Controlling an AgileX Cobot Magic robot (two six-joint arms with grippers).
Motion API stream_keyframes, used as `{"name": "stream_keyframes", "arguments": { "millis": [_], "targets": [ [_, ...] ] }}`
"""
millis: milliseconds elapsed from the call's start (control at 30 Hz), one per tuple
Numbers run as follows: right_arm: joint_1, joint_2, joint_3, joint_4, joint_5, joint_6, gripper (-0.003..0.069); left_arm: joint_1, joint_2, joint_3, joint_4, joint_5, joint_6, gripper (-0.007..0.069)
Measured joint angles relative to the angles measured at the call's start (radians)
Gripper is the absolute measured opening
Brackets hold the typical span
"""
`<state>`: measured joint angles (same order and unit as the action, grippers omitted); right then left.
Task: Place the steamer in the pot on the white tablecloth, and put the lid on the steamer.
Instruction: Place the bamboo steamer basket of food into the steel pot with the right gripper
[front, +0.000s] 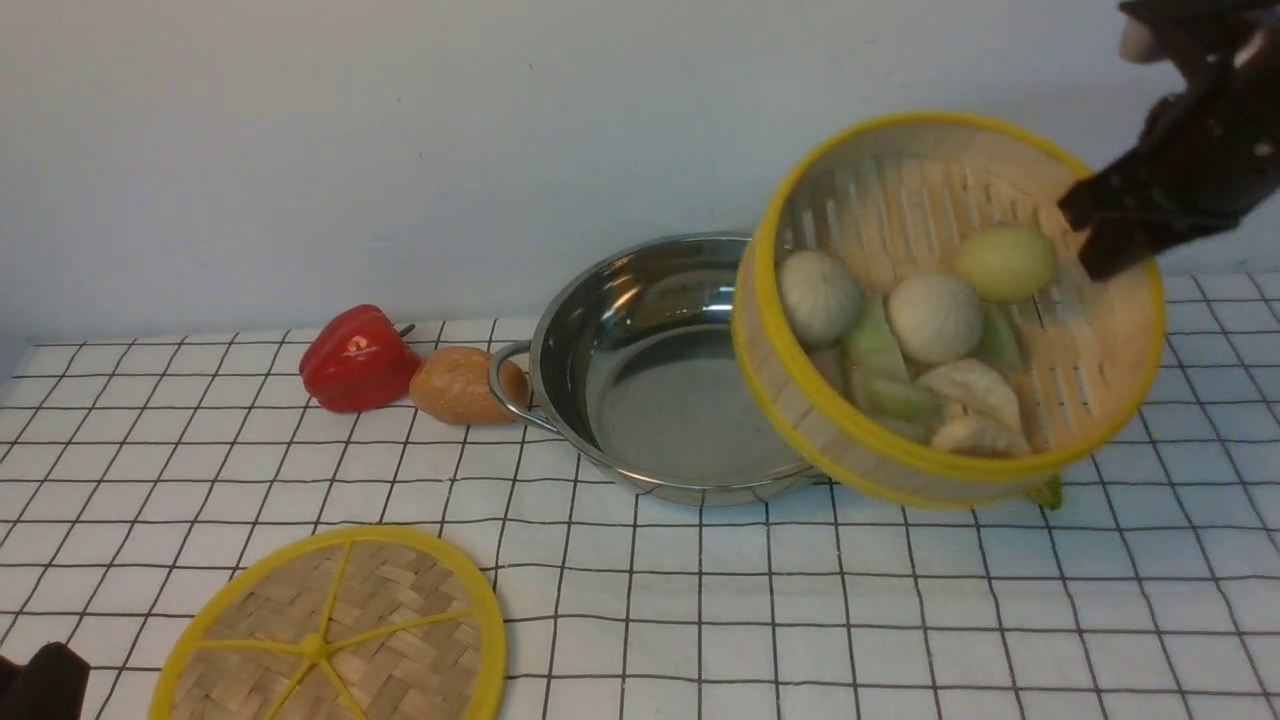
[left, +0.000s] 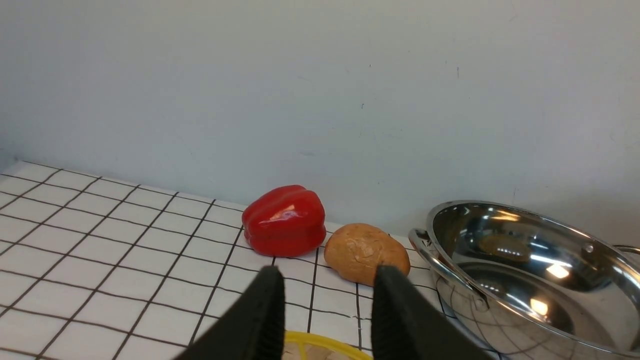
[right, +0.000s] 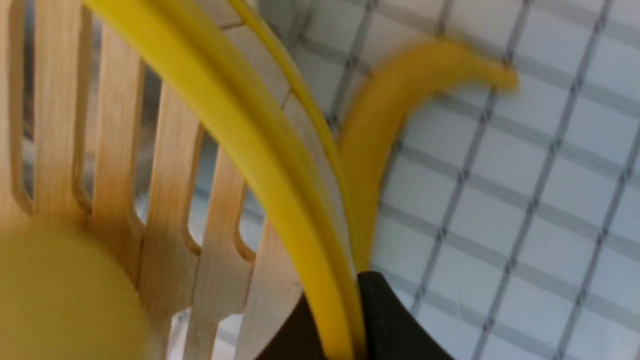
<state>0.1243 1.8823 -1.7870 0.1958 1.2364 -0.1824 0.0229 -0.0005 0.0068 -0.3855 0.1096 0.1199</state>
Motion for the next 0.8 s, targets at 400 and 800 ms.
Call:
{"name": "stream_keyframes", "arguments": {
  "millis": [400, 800],
  "targets": [
    [0.139, 0.459, -0.594, 0.008, 0.006, -0.001, 0.0059, 0.000, 0.000, 0.000, 0.000, 0.012, 0.000, 0.0243],
    [0.139, 0.623, -0.677, -0.012, 0.008, -0.027, 0.0059, 0.000, 0.000, 0.000, 0.000, 0.024, 0.000, 0.0243]
  ]
}}
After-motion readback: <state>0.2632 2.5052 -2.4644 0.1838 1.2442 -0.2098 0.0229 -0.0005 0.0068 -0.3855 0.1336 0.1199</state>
